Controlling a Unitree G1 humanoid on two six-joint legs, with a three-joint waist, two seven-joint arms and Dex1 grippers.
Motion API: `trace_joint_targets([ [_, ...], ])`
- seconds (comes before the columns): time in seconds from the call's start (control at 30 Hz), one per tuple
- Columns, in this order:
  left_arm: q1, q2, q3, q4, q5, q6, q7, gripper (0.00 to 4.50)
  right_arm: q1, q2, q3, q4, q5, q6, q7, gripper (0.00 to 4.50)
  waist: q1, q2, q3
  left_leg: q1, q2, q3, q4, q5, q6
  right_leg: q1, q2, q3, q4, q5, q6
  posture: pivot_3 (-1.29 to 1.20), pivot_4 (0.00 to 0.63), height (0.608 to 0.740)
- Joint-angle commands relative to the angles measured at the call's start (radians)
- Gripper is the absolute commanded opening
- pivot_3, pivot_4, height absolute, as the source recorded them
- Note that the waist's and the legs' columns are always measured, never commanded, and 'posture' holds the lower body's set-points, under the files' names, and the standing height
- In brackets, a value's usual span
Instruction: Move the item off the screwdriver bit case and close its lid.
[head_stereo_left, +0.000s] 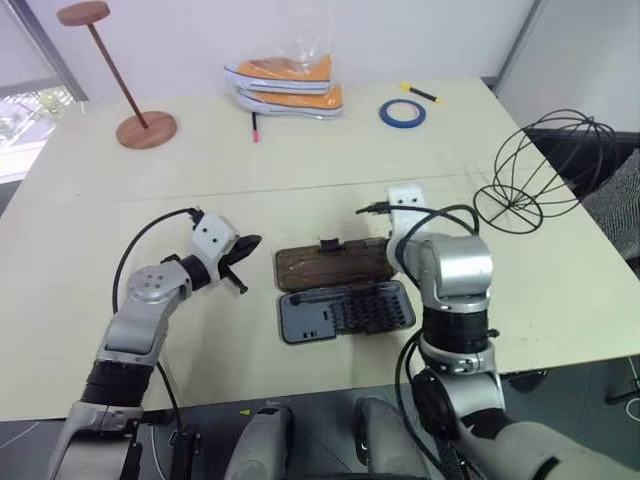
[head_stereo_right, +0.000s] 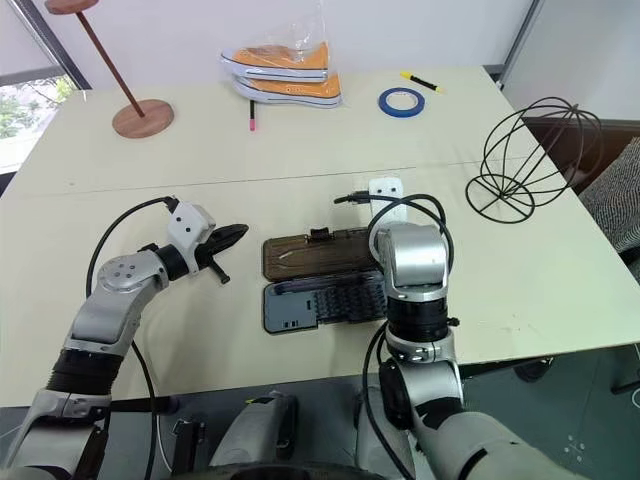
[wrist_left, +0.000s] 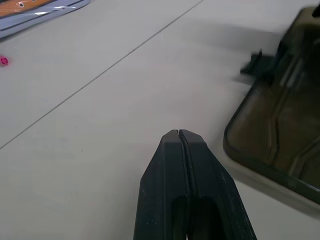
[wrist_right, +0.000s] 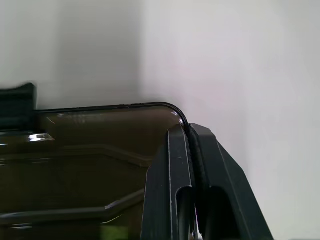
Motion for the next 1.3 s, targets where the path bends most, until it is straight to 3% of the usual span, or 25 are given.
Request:
trace_joint_targets([
  [0.03, -0.002, 0.007, 0.015, -0.034, 0.005, -0.016, 0.004, 0.0, -0.007, 0.053, -0.037, -0.007, -0.115, 0.007, 0.024, 0.02, 0.001, 0.0, 0.0, 0.0, 0.0, 0.0, 0.0, 0.0, 0.0, 0.0, 0.0, 0.0, 0.0, 0.0, 0.0, 0.0, 0.15, 0.74],
  [0.23, -0.001, 0.006, 0.008, -0.034, 0.009, -0.018, 0.0, 0.0, 0.001, 0.144, -0.071, -0.01, -0.38, 0.007, 0.154, 0.02, 0.009, 0.0, 0.0, 0.0, 0.0, 0.0, 0.0, 0.0, 0.0, 0.001, 0.0, 0.0, 0.0, 0.0, 0.0, 0.0, 0.15, 0.74],
  [0.53, -0.009, 0.005, 0.004, -0.027, 0.013, -0.02, -0.005, 0.0, -0.036, 0.211, -0.071, 0.038, -0.812, 0.007, 0.515, 0.02, 0.004, 0.0, 0.0, 0.0, -0.001, 0.0, 0.0, 0.0, 0.0, 0.001, 0.0, 0.0, 0.0, 0.0, 0.0, 0.0, 0.15, 0.74],
  [0.9, -0.017, 0.0, 0.002, -0.019, 0.018, -0.025, -0.005, 0.0, -0.026, 0.125, 0.138, 0.072, -1.003, 0.007, 0.992, 0.02, -0.02, 0.0, 0.0, 0.0, 0.0, -0.001, 0.0, 0.0, 0.0, 0.0, 0.001, 0.0, 0.0, 0.0, 0.0, 0.0, 0.15, 0.74],
  [1.3, 0.003, 0.0, 0.009, -0.04, 0.019, -0.019, 0.003, 0.0, -0.031, 0.118, 0.154, 0.118, -1.183, 0.007, 1.195, 0.02, -0.021, 0.0, 0.0, 0.0, 0.0, -0.001, 0.0, 0.0, -0.001, -0.001, 0.001, 0.0, 0.0, 0.0, 0.0, 0.0, 0.15, 0.74],
])
